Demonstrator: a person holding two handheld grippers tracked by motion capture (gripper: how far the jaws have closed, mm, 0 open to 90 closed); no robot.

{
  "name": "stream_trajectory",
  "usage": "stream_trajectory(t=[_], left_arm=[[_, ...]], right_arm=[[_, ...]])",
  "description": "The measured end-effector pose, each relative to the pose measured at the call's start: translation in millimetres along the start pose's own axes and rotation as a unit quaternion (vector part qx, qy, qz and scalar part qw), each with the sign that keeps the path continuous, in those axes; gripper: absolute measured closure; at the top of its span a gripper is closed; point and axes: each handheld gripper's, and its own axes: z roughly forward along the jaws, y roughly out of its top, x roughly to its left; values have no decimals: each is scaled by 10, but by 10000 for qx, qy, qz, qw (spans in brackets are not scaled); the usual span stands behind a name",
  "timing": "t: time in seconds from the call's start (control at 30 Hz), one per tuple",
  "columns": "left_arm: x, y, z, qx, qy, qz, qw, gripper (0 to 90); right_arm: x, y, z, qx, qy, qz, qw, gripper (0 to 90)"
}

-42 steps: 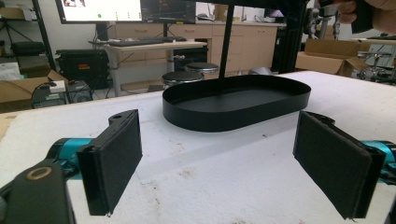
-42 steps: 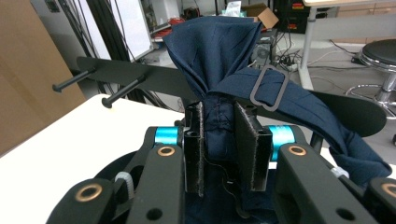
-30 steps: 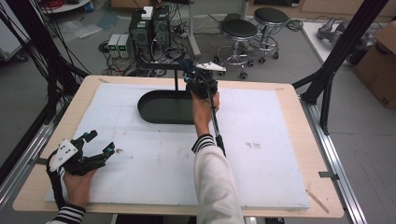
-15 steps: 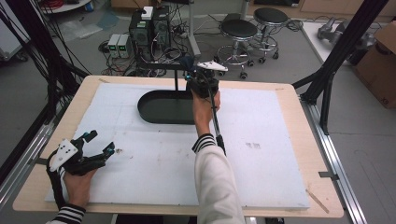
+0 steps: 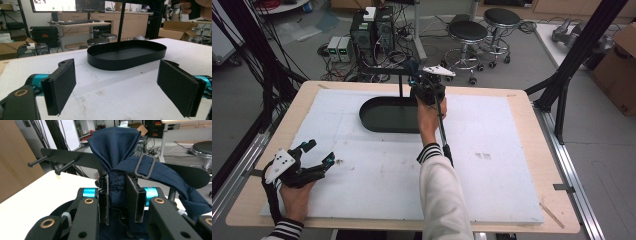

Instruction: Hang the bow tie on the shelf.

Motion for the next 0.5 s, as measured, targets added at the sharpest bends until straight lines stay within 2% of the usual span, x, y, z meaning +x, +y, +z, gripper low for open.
stream_trajectory(t=[0.33,0.5], left_arm=[[-1,0,-2,-1,-4,20,10000,159],[-4,-1,0,-11,-7,12,10000,158]], right_arm=[[36,-4,-5,123,-108,-225,9996,689],[42,-6,-29,327,-155,-308,9989,656]])
